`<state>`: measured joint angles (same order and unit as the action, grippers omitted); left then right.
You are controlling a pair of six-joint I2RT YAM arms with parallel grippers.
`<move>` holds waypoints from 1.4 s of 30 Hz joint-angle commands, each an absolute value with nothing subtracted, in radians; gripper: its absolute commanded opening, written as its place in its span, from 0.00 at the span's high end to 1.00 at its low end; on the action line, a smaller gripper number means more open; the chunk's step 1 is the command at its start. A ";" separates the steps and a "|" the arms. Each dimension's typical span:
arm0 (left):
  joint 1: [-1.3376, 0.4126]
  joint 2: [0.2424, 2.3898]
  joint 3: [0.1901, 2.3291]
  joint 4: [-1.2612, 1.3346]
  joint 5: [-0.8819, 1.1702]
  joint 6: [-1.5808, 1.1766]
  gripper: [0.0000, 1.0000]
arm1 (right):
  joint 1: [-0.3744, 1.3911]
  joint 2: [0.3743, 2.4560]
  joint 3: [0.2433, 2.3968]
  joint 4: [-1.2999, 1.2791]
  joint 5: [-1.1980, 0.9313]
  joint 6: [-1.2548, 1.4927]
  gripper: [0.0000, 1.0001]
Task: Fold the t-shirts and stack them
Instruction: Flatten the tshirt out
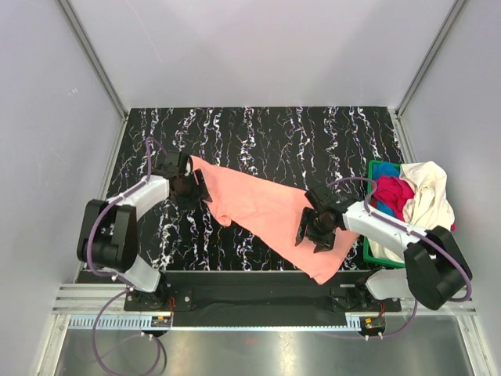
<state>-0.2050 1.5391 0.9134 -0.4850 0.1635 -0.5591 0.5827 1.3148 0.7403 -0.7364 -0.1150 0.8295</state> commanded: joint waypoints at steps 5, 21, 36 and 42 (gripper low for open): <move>-0.196 1.652 0.954 -0.357 0.250 -0.537 0.46 | 0.646 1.384 0.732 -0.683 -0.086 0.816 0.35; -0.189 1.326 0.980 -0.595 0.089 -0.459 1.00 | 0.684 1.424 0.860 -0.815 0.073 0.796 1.00; -0.189 1.018 1.466 -0.833 -0.101 -0.330 1.00 | 0.681 1.161 1.521 -1.104 0.313 0.574 1.00; -0.216 1.085 1.758 -0.877 -0.155 -0.238 1.00 | 0.680 1.203 1.741 -1.180 0.360 0.525 1.00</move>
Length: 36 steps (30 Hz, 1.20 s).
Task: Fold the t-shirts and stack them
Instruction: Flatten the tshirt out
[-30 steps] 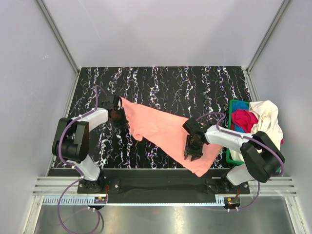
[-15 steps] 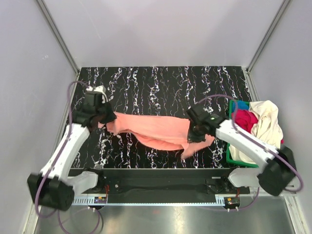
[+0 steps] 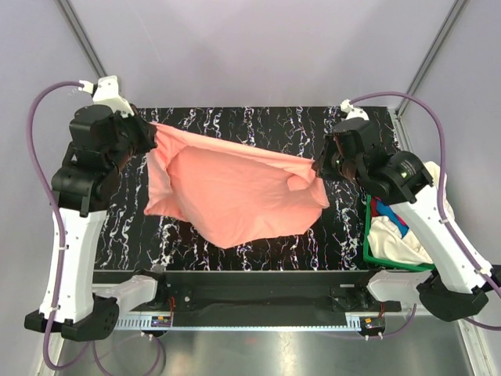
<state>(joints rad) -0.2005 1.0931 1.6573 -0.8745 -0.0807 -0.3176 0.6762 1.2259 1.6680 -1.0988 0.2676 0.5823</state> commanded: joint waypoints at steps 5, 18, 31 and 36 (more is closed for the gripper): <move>-0.244 0.979 1.810 -0.838 -0.137 -0.210 1.00 | 0.680 1.057 1.770 -1.131 0.367 0.482 1.00; -0.250 0.788 1.976 -0.727 -0.020 -0.215 1.00 | 0.680 0.882 1.922 -1.105 0.113 0.552 1.00; -0.249 1.124 1.768 -0.554 -0.009 -0.184 1.00 | 0.570 1.264 1.754 -1.037 0.410 0.378 1.00; -0.239 1.375 1.606 -0.471 0.003 -0.196 0.98 | 0.289 1.466 1.629 -0.897 0.175 0.382 1.00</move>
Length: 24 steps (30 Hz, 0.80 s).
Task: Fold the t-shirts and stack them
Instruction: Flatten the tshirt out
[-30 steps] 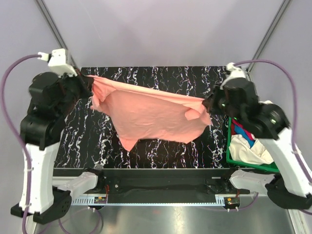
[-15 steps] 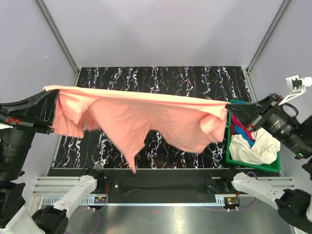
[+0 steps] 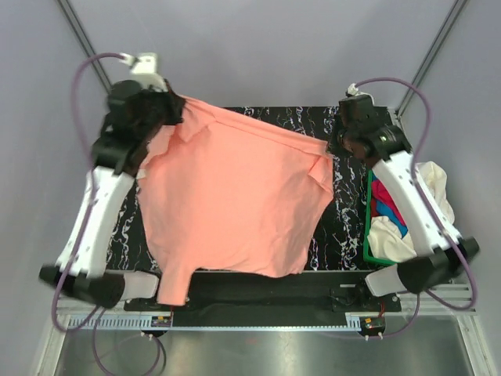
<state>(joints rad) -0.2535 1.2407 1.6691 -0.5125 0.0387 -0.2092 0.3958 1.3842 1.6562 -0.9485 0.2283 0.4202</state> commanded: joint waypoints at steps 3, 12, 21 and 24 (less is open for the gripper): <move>-0.239 1.609 1.656 -0.482 -0.069 -0.167 0.93 | 0.239 1.642 1.649 -0.839 0.161 0.364 1.00; -0.242 1.853 1.839 -0.692 -0.272 -0.251 0.27 | 0.115 2.172 2.155 -1.080 0.190 0.273 0.44; -0.241 1.298 1.135 -0.673 -0.054 -0.454 0.39 | 0.156 1.821 1.618 -1.010 0.015 0.359 0.37; -0.241 1.232 0.970 -0.635 0.032 -0.529 0.41 | 0.204 1.691 1.431 -0.948 -0.041 0.376 0.37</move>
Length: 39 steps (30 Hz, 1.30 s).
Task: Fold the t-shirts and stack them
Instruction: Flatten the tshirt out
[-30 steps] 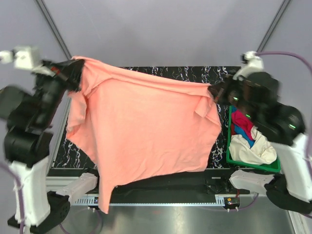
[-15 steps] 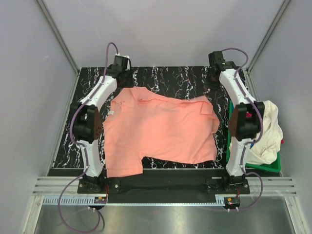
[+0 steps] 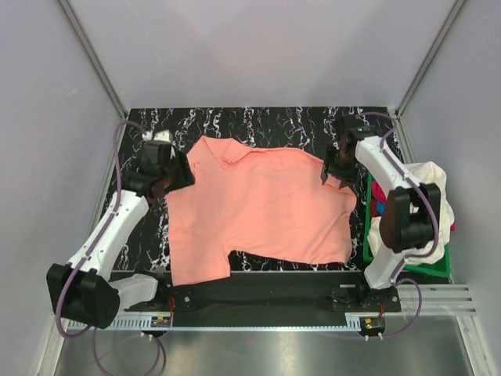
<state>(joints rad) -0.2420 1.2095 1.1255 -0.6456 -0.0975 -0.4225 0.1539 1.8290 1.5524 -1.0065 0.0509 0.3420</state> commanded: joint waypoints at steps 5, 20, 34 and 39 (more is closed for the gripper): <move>-0.238 1.262 0.881 -0.559 0.100 -0.609 0.37 | 0.239 1.566 1.227 -0.876 -0.101 0.417 0.37; -0.126 1.681 0.969 -0.488 0.189 -0.724 0.33 | 0.345 1.874 1.210 -0.683 0.006 0.457 0.37; -0.060 1.723 1.206 -0.583 0.154 -0.611 0.27 | 0.345 2.110 1.792 -0.929 0.097 0.357 0.32; -0.110 1.434 1.008 -0.641 0.097 -0.636 0.25 | 0.347 1.881 1.540 -0.919 0.069 0.383 0.28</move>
<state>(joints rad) -0.0875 1.6348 1.1007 -0.5777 0.1505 -0.6445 0.3450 2.0678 1.6569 -0.8711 0.0635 0.3752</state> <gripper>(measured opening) 0.747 0.711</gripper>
